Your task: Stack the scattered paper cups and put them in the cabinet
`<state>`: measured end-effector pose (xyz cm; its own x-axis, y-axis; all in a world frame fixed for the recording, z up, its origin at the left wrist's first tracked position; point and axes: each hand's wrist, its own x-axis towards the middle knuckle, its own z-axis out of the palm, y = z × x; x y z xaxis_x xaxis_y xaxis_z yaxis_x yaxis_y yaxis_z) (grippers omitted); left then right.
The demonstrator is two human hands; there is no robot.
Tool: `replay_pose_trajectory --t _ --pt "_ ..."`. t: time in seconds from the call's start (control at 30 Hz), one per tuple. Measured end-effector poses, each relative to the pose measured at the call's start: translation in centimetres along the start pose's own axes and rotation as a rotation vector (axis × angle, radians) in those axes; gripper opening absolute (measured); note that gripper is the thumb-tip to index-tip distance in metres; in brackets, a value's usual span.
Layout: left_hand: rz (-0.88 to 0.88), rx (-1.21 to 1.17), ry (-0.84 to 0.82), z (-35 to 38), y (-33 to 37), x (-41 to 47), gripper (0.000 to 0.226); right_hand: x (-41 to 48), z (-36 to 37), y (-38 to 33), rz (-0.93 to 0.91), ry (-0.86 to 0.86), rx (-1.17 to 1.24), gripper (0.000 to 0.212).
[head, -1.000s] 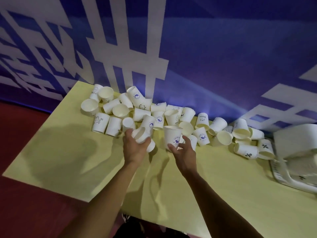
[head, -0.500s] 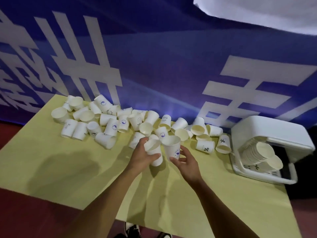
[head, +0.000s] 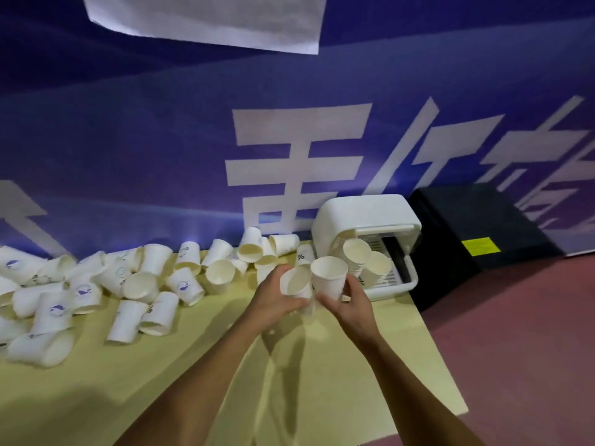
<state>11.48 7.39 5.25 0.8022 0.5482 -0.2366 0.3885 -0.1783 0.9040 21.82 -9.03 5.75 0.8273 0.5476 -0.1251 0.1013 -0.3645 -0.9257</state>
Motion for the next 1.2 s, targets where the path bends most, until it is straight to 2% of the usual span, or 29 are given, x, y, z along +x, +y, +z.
replay_pose_trajectory --t 0.3,0.47,0.57,0.87,1.03,1.2 --pt "-0.042 0.035 0.13 8.6 3.2 3.4 0.082 7.8 -12.2 4.8 -0.091 0.219 0.07 0.051" --pt "-0.109 0.038 0.196 10.0 2.8 3.4 0.072 11.0 -12.8 6.5 -0.049 0.128 0.001 0.058" --pt "-0.13 0.084 0.19 9.8 2.3 3.6 0.073 12.1 -12.2 7.4 -0.03 0.099 -0.04 0.058" --pt "-0.09 0.072 0.157 10.6 2.6 4.9 0.07 13.0 -11.2 8.4 -0.031 0.135 -0.221 0.083" --pt "-0.099 0.107 0.107 11.1 2.9 5.6 0.069 12.7 -11.4 9.0 -0.064 0.058 -0.374 0.065" --pt "-0.104 0.135 0.106 11.2 3.1 6.3 0.075 12.4 -11.9 8.9 -0.021 -0.044 -0.453 0.067"
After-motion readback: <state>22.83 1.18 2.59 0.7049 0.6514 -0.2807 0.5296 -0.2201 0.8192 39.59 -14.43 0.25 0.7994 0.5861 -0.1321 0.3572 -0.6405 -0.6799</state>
